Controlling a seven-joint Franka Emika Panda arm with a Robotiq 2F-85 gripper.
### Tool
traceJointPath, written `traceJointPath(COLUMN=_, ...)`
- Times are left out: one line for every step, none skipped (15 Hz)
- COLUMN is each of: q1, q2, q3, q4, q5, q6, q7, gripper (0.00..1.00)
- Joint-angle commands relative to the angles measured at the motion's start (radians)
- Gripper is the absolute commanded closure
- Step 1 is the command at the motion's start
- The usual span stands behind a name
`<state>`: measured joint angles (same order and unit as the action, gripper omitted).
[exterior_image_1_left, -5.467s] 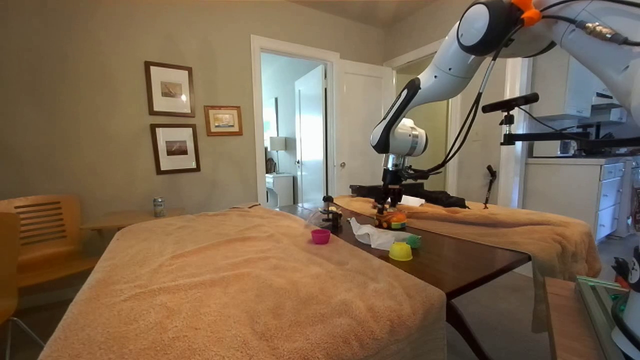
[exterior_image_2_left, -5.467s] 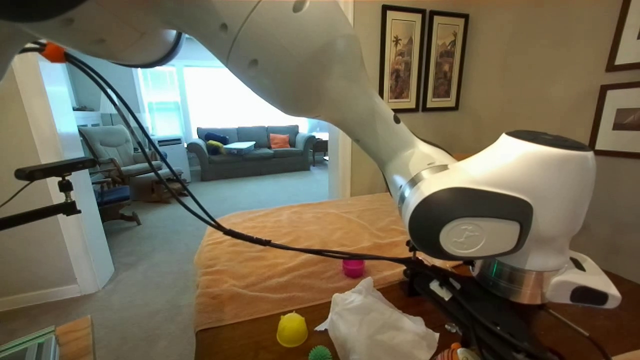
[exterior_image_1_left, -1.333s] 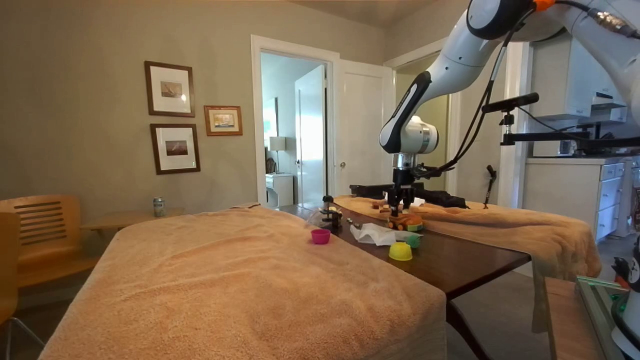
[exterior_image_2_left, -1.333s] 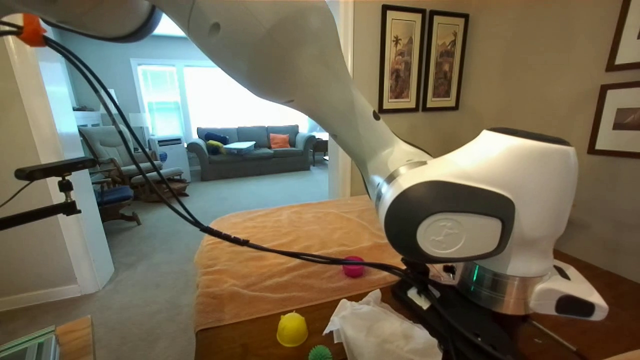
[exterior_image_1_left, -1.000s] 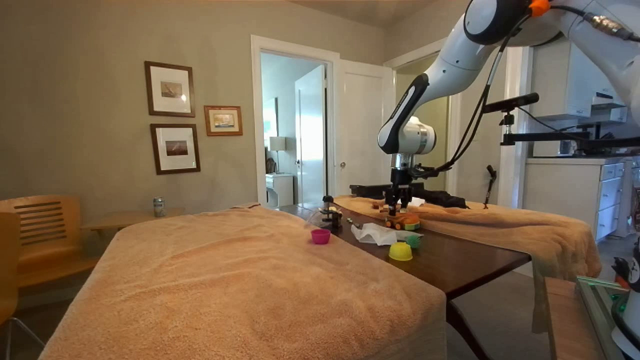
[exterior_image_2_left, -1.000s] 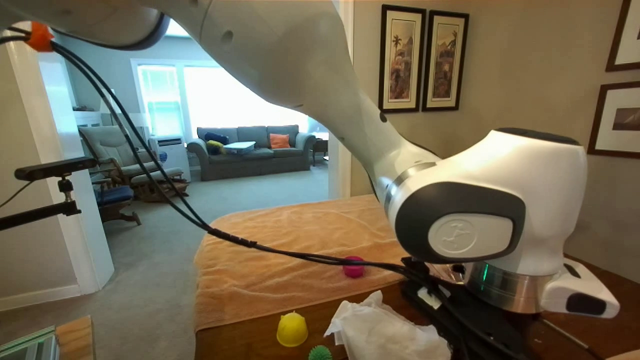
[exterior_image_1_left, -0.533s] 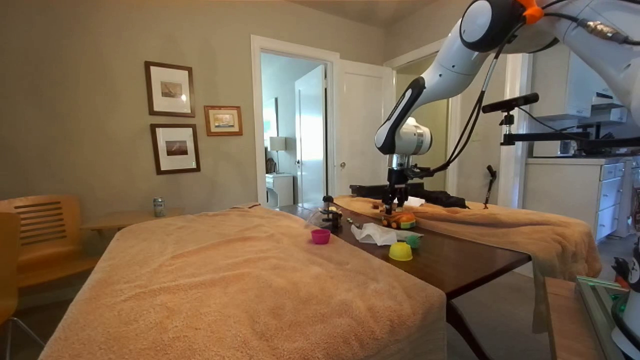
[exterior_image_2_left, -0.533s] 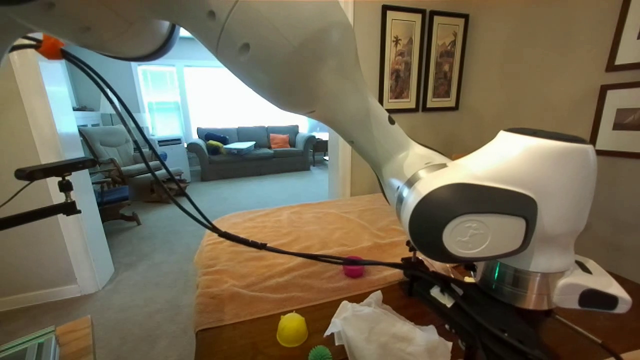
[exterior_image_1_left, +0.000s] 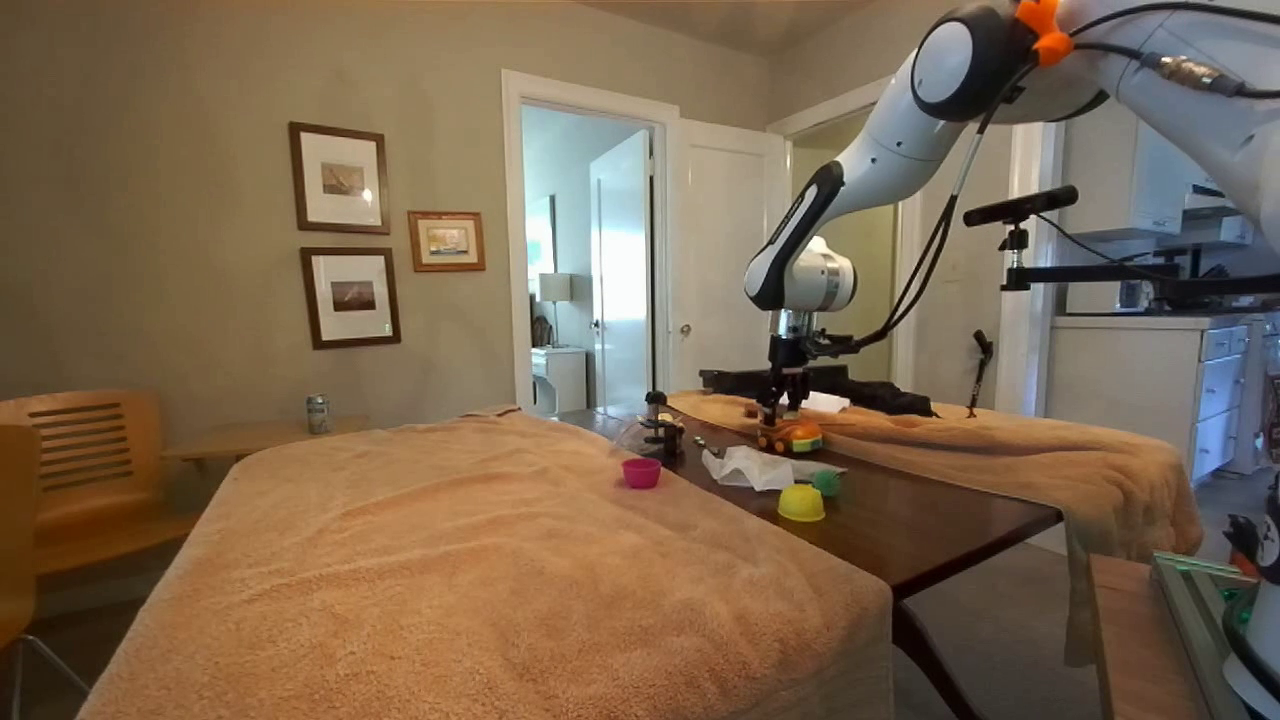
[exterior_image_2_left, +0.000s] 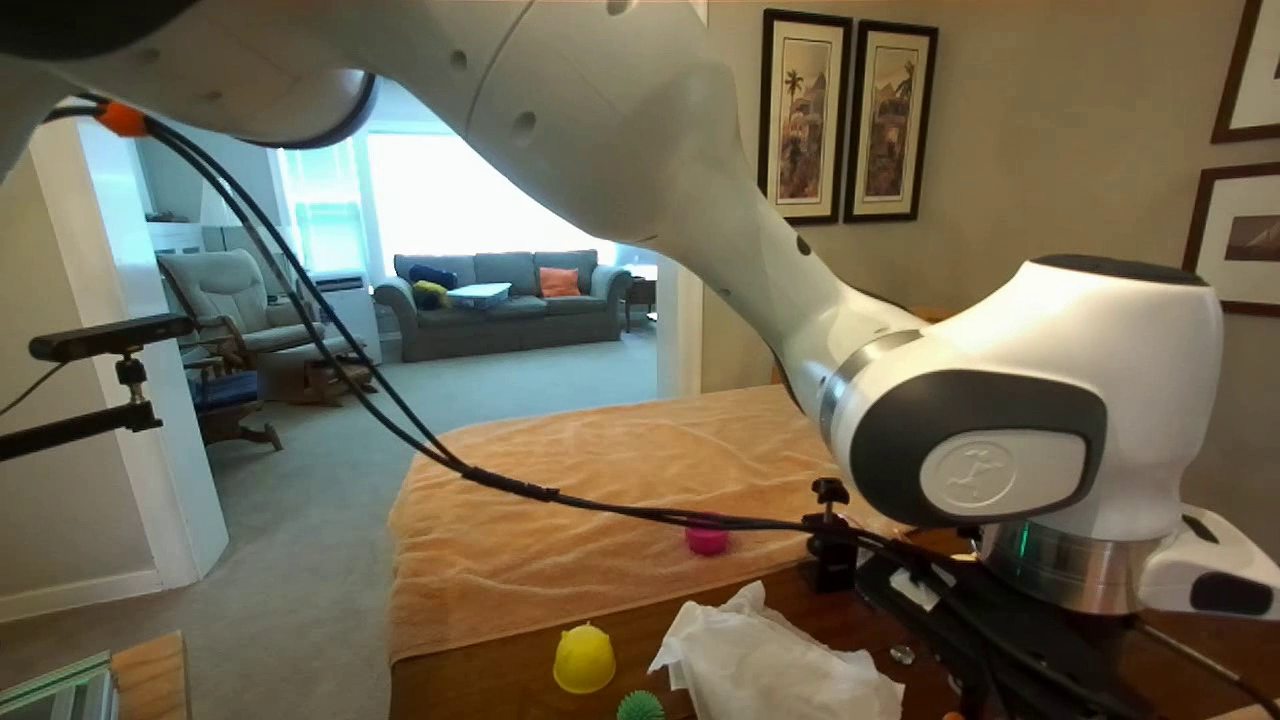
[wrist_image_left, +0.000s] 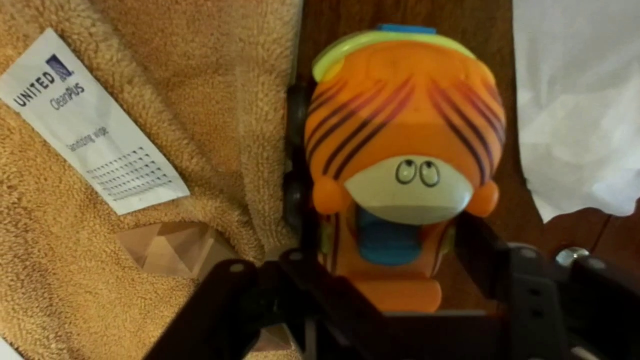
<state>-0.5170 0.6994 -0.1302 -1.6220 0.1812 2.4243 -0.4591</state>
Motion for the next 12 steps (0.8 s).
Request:
traceJointPath(q1=-0.017, q2=0.041, q3=0.016, q4=0.076, q5=0.003, q6=-0.015, q7=0.029, gripper=0.55)
traceJointPath(q1=-0.017, q2=0.044, q3=0.016, q4=0.083, q5=0.003, q6=-0.016, q7=0.031, gripper=0.55)
traceJointPath(q1=-0.018, q2=0.047, q3=0.016, q4=0.088, q5=0.003, q6=-0.015, q7=0.033, gripper=0.55)
traceJointPath(q1=-0.018, q2=0.050, q3=0.017, q4=0.092, q5=0.002, q6=-0.014, q7=0.034, gripper=0.55)
traceJointPath(q1=-0.019, q2=0.052, q3=0.019, q4=0.095, q5=0.003, q6=-0.015, q7=0.034, gripper=0.55)
traceJointPath(q1=-0.019, q2=0.052, q3=0.019, q4=0.098, q5=0.003, q6=-0.018, q7=0.035, gripper=0.55)
traceJointPath(q1=-0.020, q2=0.048, q3=0.022, q4=0.095, q5=0.005, q6=-0.020, q7=0.034, gripper=0.55)
traceJointPath(q1=-0.019, q2=0.047, q3=0.022, q4=0.095, q5=0.004, q6=-0.019, q7=0.035, gripper=0.55)
traceJointPath(q1=-0.018, q2=0.046, q3=0.023, q4=0.094, q5=0.004, q6=-0.019, q7=0.038, gripper=0.55)
traceJointPath(q1=-0.018, q2=0.045, q3=0.023, q4=0.094, q5=0.004, q6=-0.019, q7=0.039, gripper=0.55)
traceJointPath(q1=-0.017, q2=0.041, q3=0.023, q4=0.090, q5=0.005, q6=-0.019, q7=0.043, gripper=0.55)
traceJointPath(q1=-0.017, q2=0.037, q3=0.025, q4=0.087, q5=0.005, q6=-0.020, q7=0.043, gripper=0.32)
